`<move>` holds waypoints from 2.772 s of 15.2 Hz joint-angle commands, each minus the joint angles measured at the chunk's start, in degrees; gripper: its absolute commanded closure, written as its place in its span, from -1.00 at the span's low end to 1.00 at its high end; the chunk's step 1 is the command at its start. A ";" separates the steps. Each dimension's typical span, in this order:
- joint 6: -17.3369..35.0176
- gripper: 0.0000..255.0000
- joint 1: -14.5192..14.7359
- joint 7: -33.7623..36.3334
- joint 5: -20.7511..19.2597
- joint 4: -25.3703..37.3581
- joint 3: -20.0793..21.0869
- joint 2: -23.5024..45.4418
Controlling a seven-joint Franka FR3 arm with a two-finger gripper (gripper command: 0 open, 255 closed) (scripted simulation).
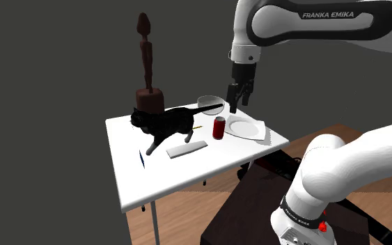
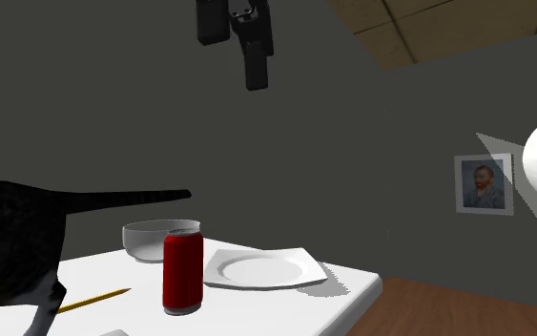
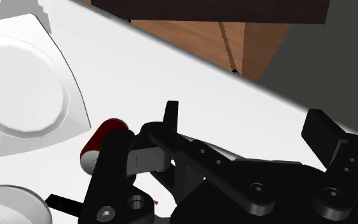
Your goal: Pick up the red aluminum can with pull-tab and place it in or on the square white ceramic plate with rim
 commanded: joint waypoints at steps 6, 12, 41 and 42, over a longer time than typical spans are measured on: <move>8.85 -1.00 -1.53 -3.58 -2.50 -2.12 -3.72 5.71; 19.27 -1.00 -2.95 -7.78 -4.35 -2.08 -8.24 14.84; 41.95 1.00 -4.61 -18.70 0.00 3.21 -16.12 40.84; 41.95 1.00 -4.61 -18.70 0.00 3.21 -16.12 40.83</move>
